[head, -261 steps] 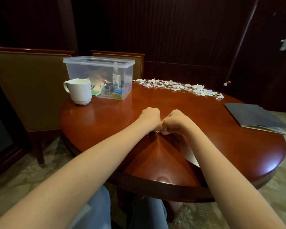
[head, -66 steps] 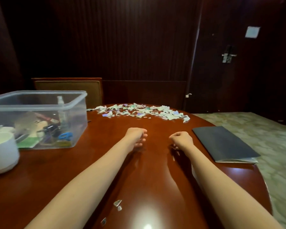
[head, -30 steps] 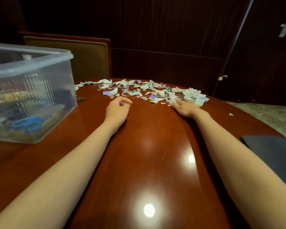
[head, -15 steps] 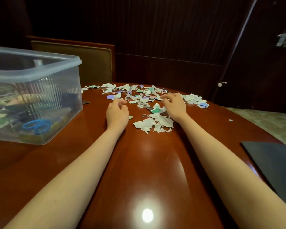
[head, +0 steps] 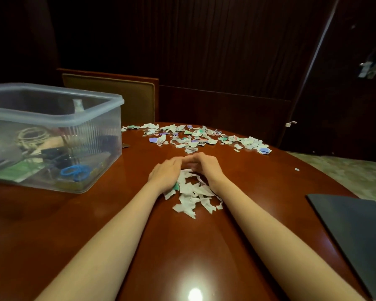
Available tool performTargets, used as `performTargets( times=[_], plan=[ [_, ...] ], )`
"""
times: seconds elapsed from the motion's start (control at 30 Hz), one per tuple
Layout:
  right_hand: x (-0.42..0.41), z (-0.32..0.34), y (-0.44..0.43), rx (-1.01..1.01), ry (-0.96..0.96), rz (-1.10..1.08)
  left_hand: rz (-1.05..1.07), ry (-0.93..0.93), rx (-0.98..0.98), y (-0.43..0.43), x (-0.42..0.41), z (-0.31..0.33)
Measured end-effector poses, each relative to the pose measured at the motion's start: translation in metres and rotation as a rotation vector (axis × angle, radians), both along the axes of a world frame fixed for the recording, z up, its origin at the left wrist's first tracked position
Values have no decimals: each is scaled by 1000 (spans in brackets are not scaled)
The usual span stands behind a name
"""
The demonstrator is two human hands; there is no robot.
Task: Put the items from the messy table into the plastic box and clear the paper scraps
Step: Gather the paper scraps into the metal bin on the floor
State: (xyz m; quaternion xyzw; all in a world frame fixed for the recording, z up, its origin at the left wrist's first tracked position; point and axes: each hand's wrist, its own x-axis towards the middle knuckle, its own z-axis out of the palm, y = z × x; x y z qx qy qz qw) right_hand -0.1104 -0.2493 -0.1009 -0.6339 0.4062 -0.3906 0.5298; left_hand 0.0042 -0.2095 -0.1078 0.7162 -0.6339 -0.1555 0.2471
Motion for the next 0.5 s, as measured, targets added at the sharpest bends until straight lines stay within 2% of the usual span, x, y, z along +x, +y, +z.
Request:
performTargets(
  times=[0.07, 0.2, 0.27, 0.37, 0.5],
  plan=[
    [-3, 0, 7, 65, -113, -146, -49, -65, 27, 13, -1, 2],
    [-10, -1, 30, -22, 4, -195, -80, -32, 63, 35, -1, 5],
    [-14, -3, 47, -146, 187, -139, -122, -11, 81, 44, 2, 4],
    [-20, -11, 72, -437, 650, -25, -143, 186, 80, 57, 8, 2],
    [-22, -11, 108, -473, 853, 75, -191, 244, 40, 81, 9, 3]
  ],
)
